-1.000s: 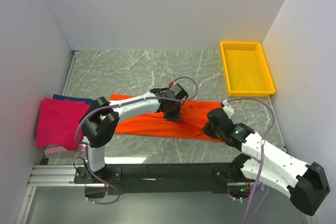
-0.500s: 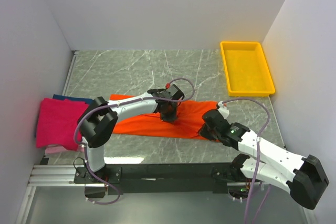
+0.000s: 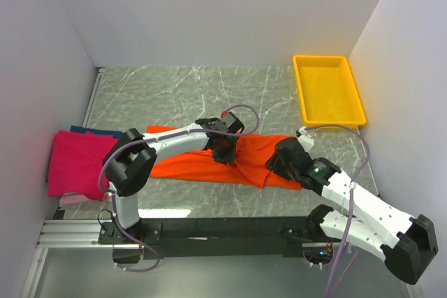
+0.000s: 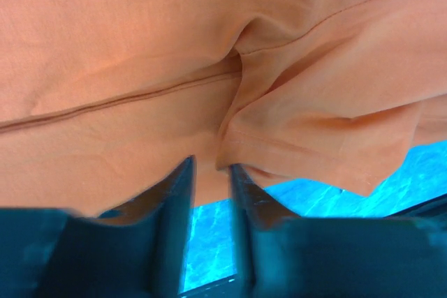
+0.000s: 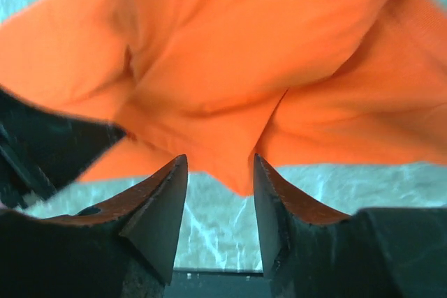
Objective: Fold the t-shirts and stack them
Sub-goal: Fold the tshirt
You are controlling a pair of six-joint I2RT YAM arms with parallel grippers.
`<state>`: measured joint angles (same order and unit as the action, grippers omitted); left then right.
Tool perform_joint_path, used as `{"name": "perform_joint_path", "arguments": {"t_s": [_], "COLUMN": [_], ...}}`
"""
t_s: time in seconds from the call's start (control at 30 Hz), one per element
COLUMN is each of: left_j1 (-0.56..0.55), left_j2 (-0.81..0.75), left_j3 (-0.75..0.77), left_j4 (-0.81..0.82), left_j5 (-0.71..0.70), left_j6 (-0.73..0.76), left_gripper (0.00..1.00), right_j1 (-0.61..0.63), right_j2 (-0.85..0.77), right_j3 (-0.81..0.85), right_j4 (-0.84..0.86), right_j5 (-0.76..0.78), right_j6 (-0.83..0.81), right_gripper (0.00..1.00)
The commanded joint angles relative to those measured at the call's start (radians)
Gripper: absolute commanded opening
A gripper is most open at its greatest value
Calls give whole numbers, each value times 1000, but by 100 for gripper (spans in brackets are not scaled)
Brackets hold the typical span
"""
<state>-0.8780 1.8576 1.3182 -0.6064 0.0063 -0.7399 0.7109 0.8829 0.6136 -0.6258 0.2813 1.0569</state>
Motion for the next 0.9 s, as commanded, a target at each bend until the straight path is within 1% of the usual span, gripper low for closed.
{"name": "perform_joint_path", "arguments": {"t_s": [0.0,0.03,0.07,0.1,0.2,0.3,0.4,0.43,0.53,0.67,0.77,0.8,0.87], "left_j1": [5,5,10,13,45,85,109,117,166,238,284,296,335], "left_j2": [-54,-75,-86,-98,-139,-184,-196,-189,-163,-103,-49,-35,11], "left_j3": [23,21,16,13,-6,-30,-34,-34,-17,29,62,75,82], "left_j4": [20,20,19,14,2,-3,-9,-18,-24,-42,-52,-65,-75], "left_j5": [26,21,21,24,35,57,46,44,25,-3,-3,-34,-40], "left_j6": [23,25,25,28,33,34,36,33,4,-24,-32,-33,-33], "left_gripper": [38,40,41,42,41,38,38,38,34,30,30,29,28], "right_j1": [-94,-119,-186,-215,-316,-370,-421,-456,-499,-516,-537,-544,-560], "right_j2": [-15,-18,-18,-12,39,86,149,187,287,384,490,511,576], "right_j3": [43,38,32,20,9,-5,-9,-8,40,107,149,176,216], "right_j4": [-28,-22,-9,-3,26,79,141,161,205,262,274,276,273], "right_j5": [35,30,26,21,10,4,-20,-33,-51,-39,-73,-77,-97], "right_j6": [-72,-90,-109,-148,-216,-248,-281,-291,-317,-340,-362,-367,-380], "right_gripper": [50,50,50,50,50,51,50,49,47,46,45,45,45]}}
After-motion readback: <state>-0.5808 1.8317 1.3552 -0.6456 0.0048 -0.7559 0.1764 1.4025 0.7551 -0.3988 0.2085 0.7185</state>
